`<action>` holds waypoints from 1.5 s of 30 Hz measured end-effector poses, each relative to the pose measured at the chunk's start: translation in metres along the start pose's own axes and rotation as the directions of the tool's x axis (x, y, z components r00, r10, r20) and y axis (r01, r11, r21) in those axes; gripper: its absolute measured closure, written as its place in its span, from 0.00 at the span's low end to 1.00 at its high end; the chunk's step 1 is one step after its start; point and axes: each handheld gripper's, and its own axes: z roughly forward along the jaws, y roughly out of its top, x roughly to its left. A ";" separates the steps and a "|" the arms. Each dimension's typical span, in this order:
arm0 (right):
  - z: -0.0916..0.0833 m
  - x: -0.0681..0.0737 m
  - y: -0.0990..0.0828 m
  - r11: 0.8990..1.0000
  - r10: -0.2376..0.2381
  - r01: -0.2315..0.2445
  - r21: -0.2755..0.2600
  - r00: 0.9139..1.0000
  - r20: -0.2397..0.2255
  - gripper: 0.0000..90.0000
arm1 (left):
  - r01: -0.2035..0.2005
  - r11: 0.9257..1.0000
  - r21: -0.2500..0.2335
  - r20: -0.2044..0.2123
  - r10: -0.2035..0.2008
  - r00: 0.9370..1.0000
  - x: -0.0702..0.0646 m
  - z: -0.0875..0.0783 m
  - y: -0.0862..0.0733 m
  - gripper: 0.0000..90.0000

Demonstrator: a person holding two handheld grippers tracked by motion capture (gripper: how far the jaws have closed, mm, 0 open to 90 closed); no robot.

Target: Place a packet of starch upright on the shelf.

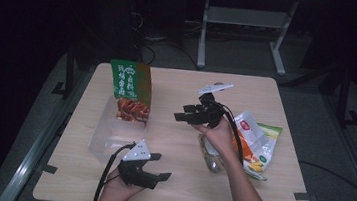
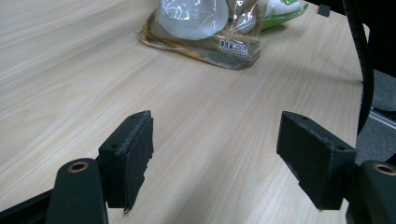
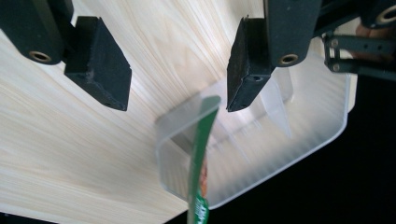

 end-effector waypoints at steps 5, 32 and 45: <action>-0.022 -0.006 -0.011 1.000 0.017 -0.017 -0.004 0.999 0.037 0.42 | -0.014 1.000 0.013 -0.002 0.014 1.000 0.000 0.000 0.000 0.30; -0.113 -0.016 -0.061 0.997 0.062 -0.071 0.042 0.982 0.176 0.40 | -0.014 1.000 0.017 -0.004 0.014 1.000 -0.002 0.001 0.001 0.29; -0.148 -0.008 -0.097 0.995 0.091 -0.099 0.030 0.976 0.198 0.42 | -0.018 1.000 0.020 0.001 0.018 1.000 -0.005 0.003 0.001 0.30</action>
